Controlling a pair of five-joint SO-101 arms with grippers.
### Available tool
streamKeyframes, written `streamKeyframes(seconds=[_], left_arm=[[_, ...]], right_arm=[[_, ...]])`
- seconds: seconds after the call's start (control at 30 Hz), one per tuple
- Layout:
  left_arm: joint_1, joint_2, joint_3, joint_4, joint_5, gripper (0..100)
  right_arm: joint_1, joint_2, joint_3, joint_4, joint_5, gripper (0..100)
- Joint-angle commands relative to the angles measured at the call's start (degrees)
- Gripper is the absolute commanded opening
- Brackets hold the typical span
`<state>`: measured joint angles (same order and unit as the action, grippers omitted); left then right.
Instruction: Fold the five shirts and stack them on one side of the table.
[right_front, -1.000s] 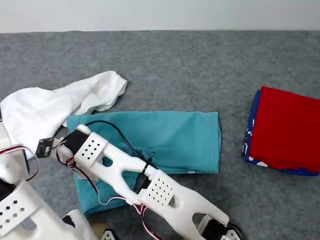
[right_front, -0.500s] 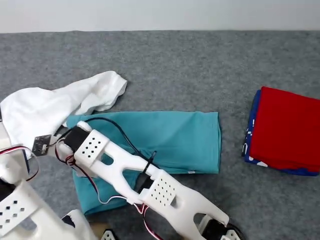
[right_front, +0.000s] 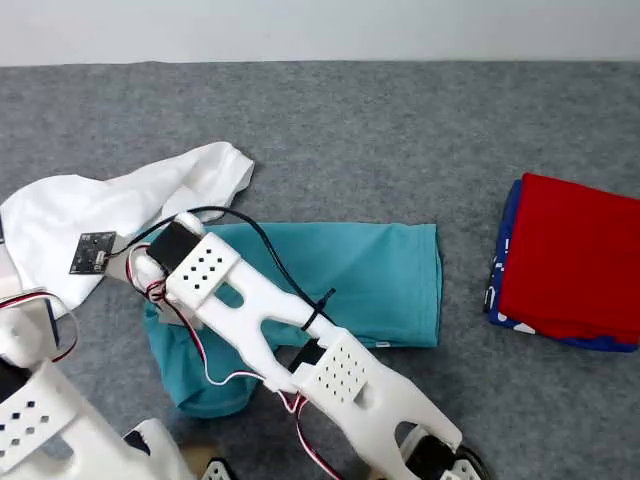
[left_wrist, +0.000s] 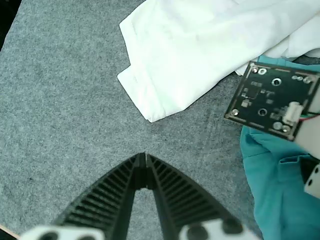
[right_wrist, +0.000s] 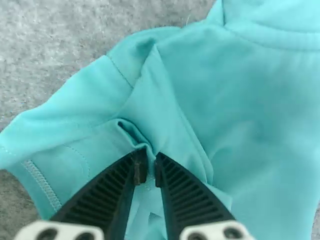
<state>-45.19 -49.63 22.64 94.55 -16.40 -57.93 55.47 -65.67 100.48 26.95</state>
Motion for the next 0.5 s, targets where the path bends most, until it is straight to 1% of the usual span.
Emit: streamKeyframes(seconds=[0.0,0.1,0.27,0.33,0.4,0.47], left_arm=[[1.85,0.62,-0.13,-1.49,0.18,0],[3.69,0.44,-0.13,-1.49,0.44,0],[4.13,0.44,-0.13,-1.49,0.44,0],[4.13,0.44,-0.13,-1.49,0.44,0],[4.13,0.44,-0.13,-1.49,0.44,0],[4.13,0.35,-0.13,-1.49,0.44,0]], right_arm=[[1.1,-3.65,-0.53,1.89,0.09,3.2],[0.22,-2.77,-0.62,1.98,0.0,5.8],[-0.31,-2.42,-0.62,1.98,0.26,1.1],[-0.31,-2.77,-0.62,2.07,0.26,1.0],[-0.22,-3.38,-0.79,2.24,0.26,1.9],[-0.22,-4.7,-0.35,2.33,0.09,5.4]])
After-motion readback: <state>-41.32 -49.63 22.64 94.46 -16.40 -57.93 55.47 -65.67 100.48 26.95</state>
